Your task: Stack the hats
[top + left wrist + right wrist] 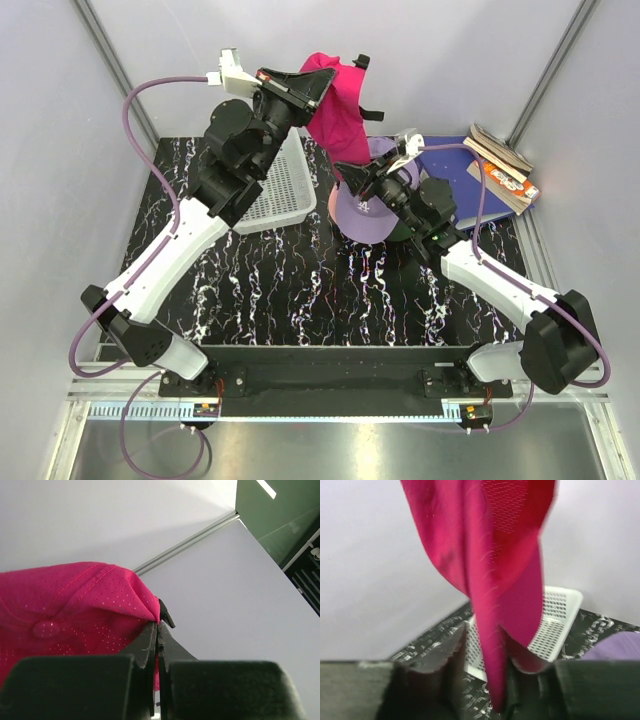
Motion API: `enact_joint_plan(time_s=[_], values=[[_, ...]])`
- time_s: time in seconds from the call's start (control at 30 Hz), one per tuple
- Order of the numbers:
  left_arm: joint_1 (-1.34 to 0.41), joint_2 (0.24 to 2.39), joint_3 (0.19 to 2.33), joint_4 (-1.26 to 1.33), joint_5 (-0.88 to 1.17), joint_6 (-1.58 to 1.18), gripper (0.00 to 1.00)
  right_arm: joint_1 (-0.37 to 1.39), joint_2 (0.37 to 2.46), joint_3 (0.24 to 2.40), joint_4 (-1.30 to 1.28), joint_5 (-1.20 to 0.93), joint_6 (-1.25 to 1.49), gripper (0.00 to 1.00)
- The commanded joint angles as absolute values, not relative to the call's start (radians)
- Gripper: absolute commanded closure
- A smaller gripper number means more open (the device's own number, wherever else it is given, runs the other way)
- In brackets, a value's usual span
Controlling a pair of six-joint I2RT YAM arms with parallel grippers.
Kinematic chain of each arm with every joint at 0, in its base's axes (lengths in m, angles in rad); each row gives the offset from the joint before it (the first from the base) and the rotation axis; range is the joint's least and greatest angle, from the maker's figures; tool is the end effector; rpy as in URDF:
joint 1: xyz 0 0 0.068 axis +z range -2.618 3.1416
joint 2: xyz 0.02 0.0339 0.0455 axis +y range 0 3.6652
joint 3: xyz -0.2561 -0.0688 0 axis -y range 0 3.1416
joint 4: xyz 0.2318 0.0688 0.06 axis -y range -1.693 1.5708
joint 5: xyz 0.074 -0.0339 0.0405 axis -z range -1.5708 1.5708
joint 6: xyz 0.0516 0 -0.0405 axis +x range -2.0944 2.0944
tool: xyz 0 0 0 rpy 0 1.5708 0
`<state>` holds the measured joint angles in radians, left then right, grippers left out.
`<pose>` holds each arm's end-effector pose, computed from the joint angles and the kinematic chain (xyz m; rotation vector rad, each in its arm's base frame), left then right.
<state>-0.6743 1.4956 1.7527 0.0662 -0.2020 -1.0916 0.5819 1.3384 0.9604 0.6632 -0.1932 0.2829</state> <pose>0.2625 -0.1966 0.5254 -0.4728 1.3010 -1.3836 0.2604 0.1832 0.3680 -0.3681 1.2891 0.8609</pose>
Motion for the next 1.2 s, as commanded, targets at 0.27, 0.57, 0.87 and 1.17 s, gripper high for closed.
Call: enact_joint_plan(time_s=[0.27, 0.57, 0.87, 1.17], values=[[-0.672, 1.448, 1.706, 0.166, -0.361, -0.957, 1.0, 0.586, 1.214, 1.058, 0.461, -0.307, 0.402, 1.0], [-0.548, 1.359, 1.611, 0.094, -0.344, -0.899, 0.05, 0.349, 1.275, 1.193, 0.307, -0.541, 0.813, 1.0], [-0.469, 1.189, 1.448, 0.031, -0.442, -0.806, 0.01, 0.23, 1.512, 1.324, 0.558, -0.724, 1.31, 1.0], [-0.445, 1.1, 1.387, 0.002, -0.532, -0.707, 0.01, 0.196, 1.542, 1.229, 0.607, -0.715, 1.453, 1.0]])
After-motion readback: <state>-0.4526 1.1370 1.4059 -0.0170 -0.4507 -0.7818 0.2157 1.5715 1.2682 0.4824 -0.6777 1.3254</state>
